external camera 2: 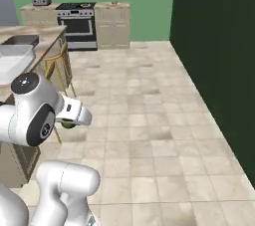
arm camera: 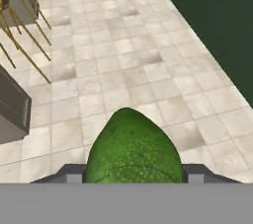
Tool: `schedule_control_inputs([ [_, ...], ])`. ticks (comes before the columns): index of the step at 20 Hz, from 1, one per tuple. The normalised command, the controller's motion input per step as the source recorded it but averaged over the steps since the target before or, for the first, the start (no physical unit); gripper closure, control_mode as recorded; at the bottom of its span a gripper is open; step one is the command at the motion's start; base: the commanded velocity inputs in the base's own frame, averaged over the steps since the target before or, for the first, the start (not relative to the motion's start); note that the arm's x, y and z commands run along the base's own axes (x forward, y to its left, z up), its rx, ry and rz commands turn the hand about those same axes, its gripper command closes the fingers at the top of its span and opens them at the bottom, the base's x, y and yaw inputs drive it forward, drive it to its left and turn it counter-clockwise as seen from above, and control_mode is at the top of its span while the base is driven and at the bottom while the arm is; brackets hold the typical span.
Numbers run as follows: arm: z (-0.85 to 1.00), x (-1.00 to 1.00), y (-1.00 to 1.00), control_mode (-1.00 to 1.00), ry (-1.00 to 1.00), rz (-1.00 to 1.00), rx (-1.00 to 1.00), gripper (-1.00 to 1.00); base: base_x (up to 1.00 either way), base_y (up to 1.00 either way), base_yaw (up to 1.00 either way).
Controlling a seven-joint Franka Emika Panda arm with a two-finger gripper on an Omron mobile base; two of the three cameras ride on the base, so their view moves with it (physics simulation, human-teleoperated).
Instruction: Place the cold items (avocado and bell pepper) from the fridge in one tupperware on the dining counter. Place the warm items (kebab skewer and hot dog) in the stove area in another tupperware.
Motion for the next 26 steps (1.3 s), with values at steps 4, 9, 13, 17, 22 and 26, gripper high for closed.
schedule_control_inputs([
  [4, 0.00, 0.00, 0.00, 1.00, 0.00, 0.00, 0.00, 1.00, 0.87, -0.68, 0.62],
  [9, 0.00, 0.00, 0.00, 1.00, 0.00, 0.00, 0.00, 1.00, 0.80, -0.41, 0.47],
  [13, 0.00, 0.00, 0.00, 1.00, 0.00, 0.00, 0.00, 1.00, 0.39, -0.70, 0.17],
  [17, 0.00, 0.00, 0.00, 1.00, 0.00, 0.00, 0.00, 1.00, 0.91, -0.99, 0.40],
  [22, 0.00, 0.00, 0.00, 1.00, 0.00, 0.00, 0.00, 1.00, 0.92, -0.80, 0.59],
  [26, 0.00, 0.00, 0.00, 1.00, 0.00, 0.00, 0.00, 1.00, 0.81, -0.42, 0.80],
])
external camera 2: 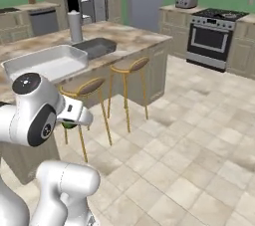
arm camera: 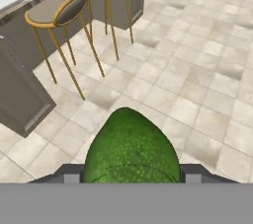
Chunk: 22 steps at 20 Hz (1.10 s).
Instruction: Place the cold items (avocado and bell pepper) from the fridge in one tupperware on the dining counter. Place the warm items (kebab skewer and hot dog) in the stove area in another tupperware.
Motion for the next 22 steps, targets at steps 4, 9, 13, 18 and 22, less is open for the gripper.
schedule_control_inputs([
  [4, 0.00, 0.00, 0.00, 1.00, 0.00, 0.00, 0.00, 1.00, 0.74, -0.37, 0.84],
  [9, 0.00, 0.00, 0.00, 1.00, 0.00, 0.00, 0.00, 1.00, 0.50, -0.31, 0.89],
  [13, 0.00, 0.00, 0.00, 1.00, 0.00, 0.00, 0.00, 1.00, 0.27, -0.57, 0.74],
  [18, 0.00, 0.00, 0.00, 1.00, 0.00, 0.00, 0.00, 1.00, 0.29, -0.61, 0.09],
  [22, 0.00, 0.00, 0.00, 1.00, 0.00, 0.00, 0.00, 1.00, 0.59, -0.23, -0.40],
])
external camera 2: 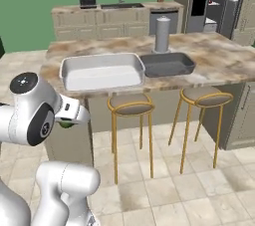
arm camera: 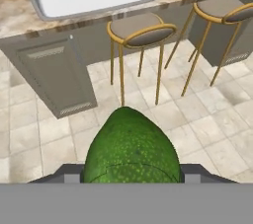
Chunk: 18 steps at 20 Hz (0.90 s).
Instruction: Place the cold items (avocado and bell pepper) from the fridge in one tupperware on the dining counter. Place the warm items (kebab skewer and hot dog) in the stove area in another tupperware.
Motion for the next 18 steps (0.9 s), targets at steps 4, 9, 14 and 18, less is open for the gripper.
schedule_control_inputs([
  [4, 0.00, 0.00, 0.00, 1.00, 0.00, 0.00, 0.00, 1.00, 0.45, 0.64, -0.11],
  [9, 0.00, 0.00, 0.00, 1.00, 0.00, 0.00, 0.00, 1.00, 0.25, 0.40, 0.04],
  [14, 0.00, 0.00, 0.00, 1.00, 0.00, 0.00, 0.00, 1.00, 0.80, 0.07, 0.04],
  [18, 0.00, 0.00, 0.00, 1.00, 0.00, 0.00, 0.00, 1.00, 0.77, 0.31, -0.02],
])
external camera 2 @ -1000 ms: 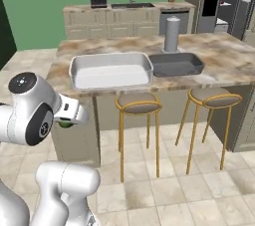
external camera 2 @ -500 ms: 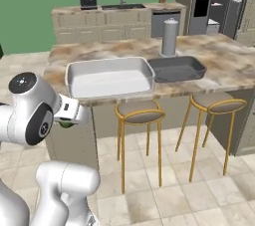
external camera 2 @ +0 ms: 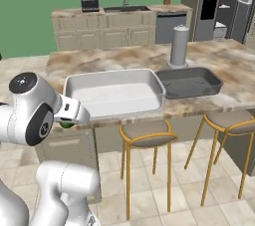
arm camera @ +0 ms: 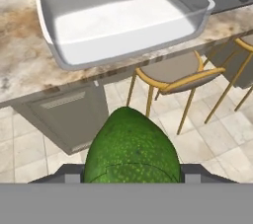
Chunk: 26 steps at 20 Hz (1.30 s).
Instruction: Place the cold items (avocado and bell pepper) from the fridge in one tupperware on the dining counter. Place the warm items (kebab skewer and hot dog) in the stove area in another tupperware.
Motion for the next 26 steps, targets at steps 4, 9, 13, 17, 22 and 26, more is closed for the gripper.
schedule_control_inputs([
  [4, 0.00, 0.00, 0.00, 1.00, 0.00, 0.00, 0.00, 1.00, 0.48, -0.05, 0.05],
  [9, 0.00, 0.00, 0.00, 1.00, 0.00, 0.00, 0.00, 1.00, 0.18, -0.18, 0.00],
  [13, 0.47, 0.05, -0.48, -1.00, 0.04, 0.00, 0.17, 1.00, 0.00, 0.00, 0.00],
  [17, 1.00, 0.36, -0.36, -1.00, 0.22, -0.05, 0.09, 1.00, 0.00, 0.00, 0.00],
  [22, 1.00, 0.79, -0.27, -1.00, 0.33, -0.01, 0.01, 1.00, 0.00, 0.00, 0.00],
  [26, 0.14, 1.00, -0.09, -1.00, 0.28, 0.00, -0.03, 1.00, 0.00, 0.00, 0.00],
])
